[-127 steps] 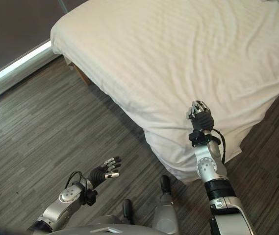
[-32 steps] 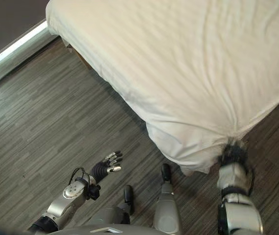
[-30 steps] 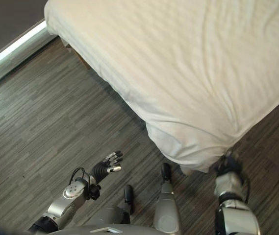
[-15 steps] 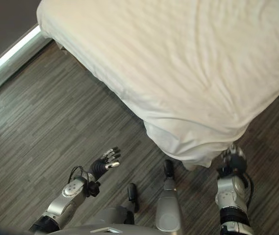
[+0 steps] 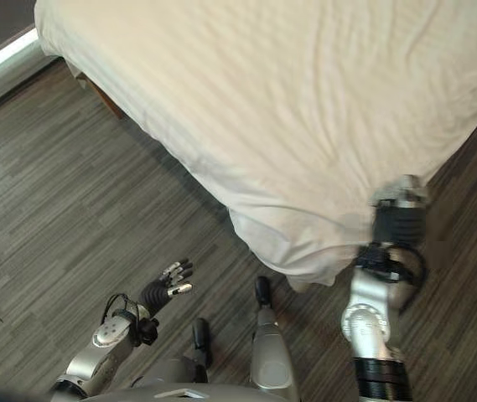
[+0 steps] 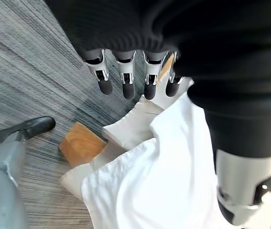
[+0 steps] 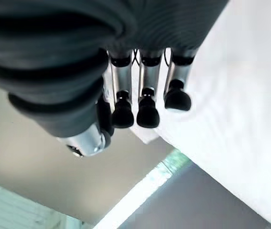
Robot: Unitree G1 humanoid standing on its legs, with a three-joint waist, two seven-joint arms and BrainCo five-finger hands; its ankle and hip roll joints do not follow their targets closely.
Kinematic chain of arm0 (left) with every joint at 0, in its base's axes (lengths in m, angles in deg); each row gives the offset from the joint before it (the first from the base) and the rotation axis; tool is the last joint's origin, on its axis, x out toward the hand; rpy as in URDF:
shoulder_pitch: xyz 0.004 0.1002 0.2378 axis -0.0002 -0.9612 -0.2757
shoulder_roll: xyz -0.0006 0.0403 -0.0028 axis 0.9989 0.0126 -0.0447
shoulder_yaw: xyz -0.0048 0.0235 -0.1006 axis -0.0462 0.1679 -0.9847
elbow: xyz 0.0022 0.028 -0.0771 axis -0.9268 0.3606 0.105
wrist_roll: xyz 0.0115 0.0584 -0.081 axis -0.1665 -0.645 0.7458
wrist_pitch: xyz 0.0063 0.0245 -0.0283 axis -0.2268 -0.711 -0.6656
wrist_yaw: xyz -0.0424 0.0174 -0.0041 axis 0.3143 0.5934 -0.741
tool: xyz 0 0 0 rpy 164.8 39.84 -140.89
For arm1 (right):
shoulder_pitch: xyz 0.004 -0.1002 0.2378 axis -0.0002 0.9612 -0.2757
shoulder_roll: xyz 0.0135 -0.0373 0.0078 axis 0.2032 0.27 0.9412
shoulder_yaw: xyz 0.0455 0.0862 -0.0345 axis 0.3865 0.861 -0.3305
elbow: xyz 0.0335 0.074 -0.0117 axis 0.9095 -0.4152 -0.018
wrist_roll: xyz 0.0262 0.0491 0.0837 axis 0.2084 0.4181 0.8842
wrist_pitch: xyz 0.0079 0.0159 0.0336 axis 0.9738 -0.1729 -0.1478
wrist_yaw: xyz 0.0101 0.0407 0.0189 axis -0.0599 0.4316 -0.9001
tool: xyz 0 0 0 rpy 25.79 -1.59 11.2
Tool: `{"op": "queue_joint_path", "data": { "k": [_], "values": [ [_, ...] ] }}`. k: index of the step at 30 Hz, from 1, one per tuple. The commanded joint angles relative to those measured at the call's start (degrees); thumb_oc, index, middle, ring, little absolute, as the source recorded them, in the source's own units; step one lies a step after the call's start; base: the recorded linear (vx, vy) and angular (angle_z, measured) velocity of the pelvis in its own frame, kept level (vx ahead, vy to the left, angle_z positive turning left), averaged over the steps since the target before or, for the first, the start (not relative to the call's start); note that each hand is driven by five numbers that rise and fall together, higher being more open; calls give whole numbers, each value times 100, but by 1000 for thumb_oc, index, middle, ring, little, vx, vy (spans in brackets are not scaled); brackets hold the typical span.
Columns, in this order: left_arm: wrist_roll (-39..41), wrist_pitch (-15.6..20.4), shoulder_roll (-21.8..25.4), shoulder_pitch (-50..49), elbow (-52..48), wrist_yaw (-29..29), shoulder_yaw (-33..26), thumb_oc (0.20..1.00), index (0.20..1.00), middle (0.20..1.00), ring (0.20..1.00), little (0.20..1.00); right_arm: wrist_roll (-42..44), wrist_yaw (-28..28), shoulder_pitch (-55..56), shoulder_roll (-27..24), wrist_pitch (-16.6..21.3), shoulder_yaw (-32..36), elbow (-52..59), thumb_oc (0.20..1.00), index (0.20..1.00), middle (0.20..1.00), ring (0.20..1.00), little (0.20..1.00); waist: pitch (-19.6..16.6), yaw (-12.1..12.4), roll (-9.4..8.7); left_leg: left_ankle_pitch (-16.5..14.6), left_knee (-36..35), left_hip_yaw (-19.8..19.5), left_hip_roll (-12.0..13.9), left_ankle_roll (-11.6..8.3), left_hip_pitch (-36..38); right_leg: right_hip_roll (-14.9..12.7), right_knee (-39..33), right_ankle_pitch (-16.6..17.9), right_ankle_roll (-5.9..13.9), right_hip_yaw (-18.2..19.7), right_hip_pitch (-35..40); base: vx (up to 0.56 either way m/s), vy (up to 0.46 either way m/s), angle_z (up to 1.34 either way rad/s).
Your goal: Making the bed.
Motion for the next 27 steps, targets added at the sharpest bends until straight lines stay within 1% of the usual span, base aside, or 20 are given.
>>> {"op": "queue_joint_path", "data": {
  "k": [1,2,4,6,8,10,13,18,22,24,27],
  "values": [
    [-101,196,115,146,-215,-90,76,1000,1000,1000,1000,1000,642,-718,-449,165,-299,-359,-66,200,200,200,200,200,-61,382,115,356,29,-350,58,-144,-471,211,66,-211,91,-172,417,-41,27,-2],
    [-100,190,63,149,-193,-87,130,1000,1000,1000,1000,1000,858,-790,-543,374,-396,-613,-241,200,200,200,200,200,-58,434,139,366,29,-356,55,-143,-480,204,66,-207,92,-180,412,-35,38,3],
    [-94,199,-49,218,-138,-58,224,1000,1000,1000,1000,1000,1385,-1054,-655,771,-749,-1304,-827,200,200,200,200,200,-26,547,209,397,29,-384,34,-148,-503,188,66,-206,89,-226,409,-43,52,5],
    [-118,213,-101,217,-79,-38,279,1000,1000,1000,1000,1000,1497,-1162,-657,954,-892,-1651,-1158,200,200,200,200,200,-7,606,244,419,29,-411,22,-155,-523,183,66,-203,88,-256,404,-30,33,4],
    [-109,230,-113,209,-65,-9,274,1000,1000,1000,1000,1000,1538,-1194,-697,1077,-942,-1804,-1399,200,200,200,200,200,5,649,276,432,29,-437,15,-160,-544,176,66,-204,84,-287,396,-12,15,7],
    [-93,253,-110,202,-58,16,268,1000,1000,1000,1000,1000,1567,-1240,-708,1110,-969,-1876,-1556,200,200,200,200,200,26,669,292,444,29,-470,10,-168,-567,172,66,-206,82,-316,389,-17,9,11],
    [-118,283,-102,184,-50,31,263,1000,1000,1000,1000,1000,1494,-1269,-718,1043,-969,-1955,-1508,200,200,200,200,200,49,687,293,461,29,-510,8,-171,-603,173,66,-209,75,-343,378,-12,1,8],
    [-147,320,-75,180,-25,12,256,1000,1000,1000,1000,1000,1383,-1262,-767,860,-933,-1821,-1567,200,200,200,200,200,61,691,290,470,29,-562,-1,-176,-635,166,66,-213,72,-373,369,5,-9,5],
    [-170,324,-62,209,-19,7,258,1000,1000,1000,1000,1000,1338,-1216,-864,737,-811,-1619,-1360,200,200,200,200,200,59,691,294,476,29,-575,2,-178,-676,161,66,-213,80,-385,334,13,-10,6],
    [-212,318,-70,200,29,3,258,1000,1000,1000,1000,1000,1311,-1181,-915,651,-660,-1500,-1089,200,200,200,200,200,42,688,287,472,29,-567,3,-172,-689,165,66,-210,77,-375,320,0,0,0],
    [-236,327,-74,188,46,-11,288,1000,1000,1000,1000,1000,1297,-1201,-917,631,-630,-1492,-1060,200,200,200,200,200,37,682,274,461,29,-558,9,-157,-694,179,66,-208,78,-328,293,6,-4,-1]
  ]
}}
